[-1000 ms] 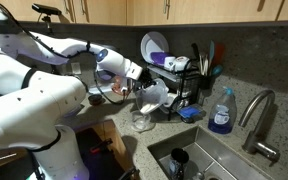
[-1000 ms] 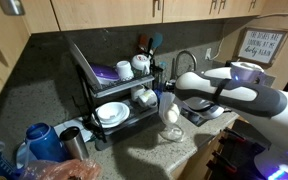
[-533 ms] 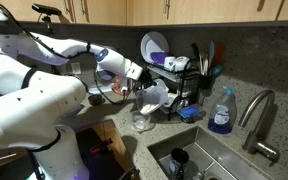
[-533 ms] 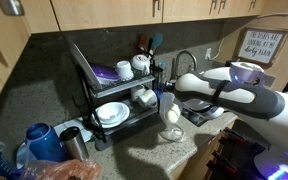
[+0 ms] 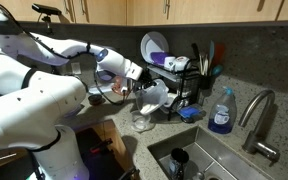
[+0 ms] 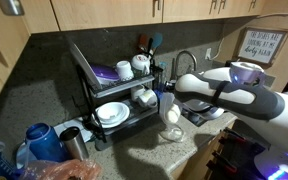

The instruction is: Transfer the contents in the rectangular bowl to the circular one

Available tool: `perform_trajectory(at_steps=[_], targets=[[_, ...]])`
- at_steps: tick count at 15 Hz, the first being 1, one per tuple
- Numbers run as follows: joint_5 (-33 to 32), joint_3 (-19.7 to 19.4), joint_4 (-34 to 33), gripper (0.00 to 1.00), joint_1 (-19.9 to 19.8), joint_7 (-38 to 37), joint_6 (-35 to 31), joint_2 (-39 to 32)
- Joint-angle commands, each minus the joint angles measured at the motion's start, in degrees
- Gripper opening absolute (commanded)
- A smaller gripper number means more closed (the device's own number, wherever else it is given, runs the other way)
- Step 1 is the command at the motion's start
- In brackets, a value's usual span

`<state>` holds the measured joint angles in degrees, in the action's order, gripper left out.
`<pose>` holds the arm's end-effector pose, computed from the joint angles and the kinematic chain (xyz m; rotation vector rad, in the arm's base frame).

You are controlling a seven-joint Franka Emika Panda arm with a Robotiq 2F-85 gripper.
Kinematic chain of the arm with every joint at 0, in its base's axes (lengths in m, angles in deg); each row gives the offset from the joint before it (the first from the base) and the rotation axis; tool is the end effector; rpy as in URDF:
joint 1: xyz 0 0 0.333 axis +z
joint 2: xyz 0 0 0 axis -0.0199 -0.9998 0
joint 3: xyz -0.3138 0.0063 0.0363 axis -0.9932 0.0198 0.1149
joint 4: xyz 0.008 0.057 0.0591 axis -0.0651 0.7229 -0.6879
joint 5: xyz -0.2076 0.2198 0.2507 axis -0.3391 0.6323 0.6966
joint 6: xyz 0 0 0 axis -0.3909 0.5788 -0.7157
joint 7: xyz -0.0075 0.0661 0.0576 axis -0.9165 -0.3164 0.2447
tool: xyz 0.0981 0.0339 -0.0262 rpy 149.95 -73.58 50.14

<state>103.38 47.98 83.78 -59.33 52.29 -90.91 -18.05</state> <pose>0.3920 0.1095 0.3259 -2.3120 1.1258 -1.3930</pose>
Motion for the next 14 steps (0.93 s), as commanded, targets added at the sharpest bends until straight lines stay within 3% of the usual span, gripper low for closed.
perform_trajectory(at_steps=[1, 14], targets=[[-0.60, 0.07, 0.34, 0.01, 0.39, -2.88, 1.21, 2.80], [2.36, 0.45, 0.43, 0.01, 0.69, -4.87, 0.84, 7.30]])
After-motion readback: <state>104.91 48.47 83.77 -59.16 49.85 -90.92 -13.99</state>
